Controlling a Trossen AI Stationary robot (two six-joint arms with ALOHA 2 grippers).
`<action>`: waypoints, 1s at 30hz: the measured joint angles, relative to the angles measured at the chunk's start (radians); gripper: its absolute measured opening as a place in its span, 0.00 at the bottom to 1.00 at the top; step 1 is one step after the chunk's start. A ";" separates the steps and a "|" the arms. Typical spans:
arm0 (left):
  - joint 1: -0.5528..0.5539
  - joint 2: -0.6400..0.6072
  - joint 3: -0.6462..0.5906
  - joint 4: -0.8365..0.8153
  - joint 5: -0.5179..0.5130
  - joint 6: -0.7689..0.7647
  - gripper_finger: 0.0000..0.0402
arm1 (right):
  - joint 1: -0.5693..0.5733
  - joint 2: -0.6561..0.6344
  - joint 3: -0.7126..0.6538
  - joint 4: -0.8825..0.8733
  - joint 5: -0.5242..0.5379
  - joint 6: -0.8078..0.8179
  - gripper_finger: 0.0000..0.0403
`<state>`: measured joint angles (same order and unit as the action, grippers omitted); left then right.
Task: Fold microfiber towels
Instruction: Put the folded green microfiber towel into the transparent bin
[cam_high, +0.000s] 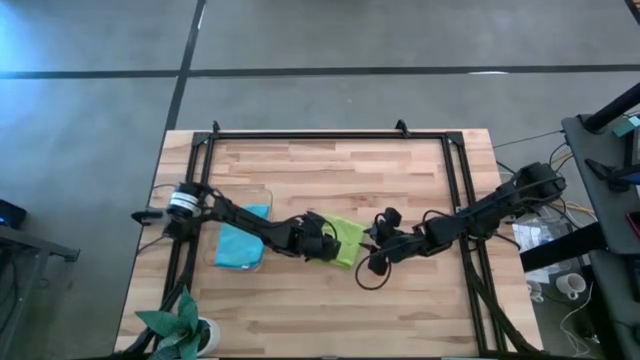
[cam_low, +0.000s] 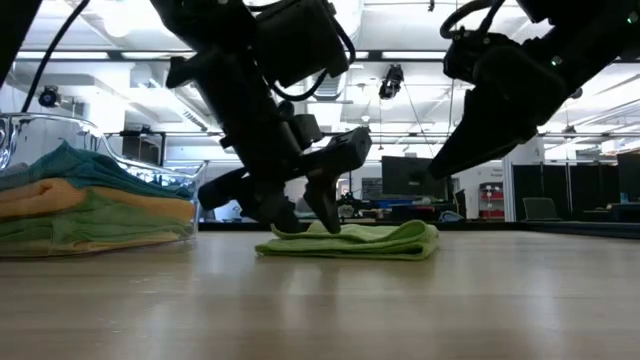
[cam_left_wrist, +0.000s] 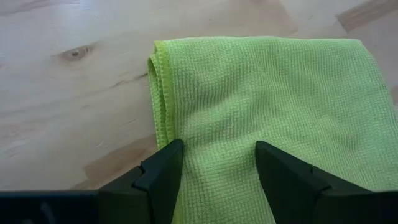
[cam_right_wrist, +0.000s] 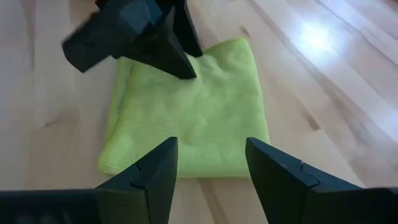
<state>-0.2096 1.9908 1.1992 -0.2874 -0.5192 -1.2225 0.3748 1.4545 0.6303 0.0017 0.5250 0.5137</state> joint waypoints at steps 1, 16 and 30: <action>-0.002 0.006 0.000 0.001 -0.005 0.000 0.47 | 0.000 0.001 0.000 -0.005 -0.001 0.001 0.46; -0.002 0.109 -0.007 -0.009 -0.005 0.032 0.13 | -0.009 -0.002 0.000 -0.011 -0.009 0.000 0.46; -0.018 -0.052 0.012 -0.176 0.040 0.024 0.00 | -0.009 -0.048 0.002 -0.073 -0.031 0.003 0.46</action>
<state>-0.2273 1.9391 1.2112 -0.4635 -0.4793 -1.1985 0.3663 1.4068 0.6319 -0.0715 0.4936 0.5163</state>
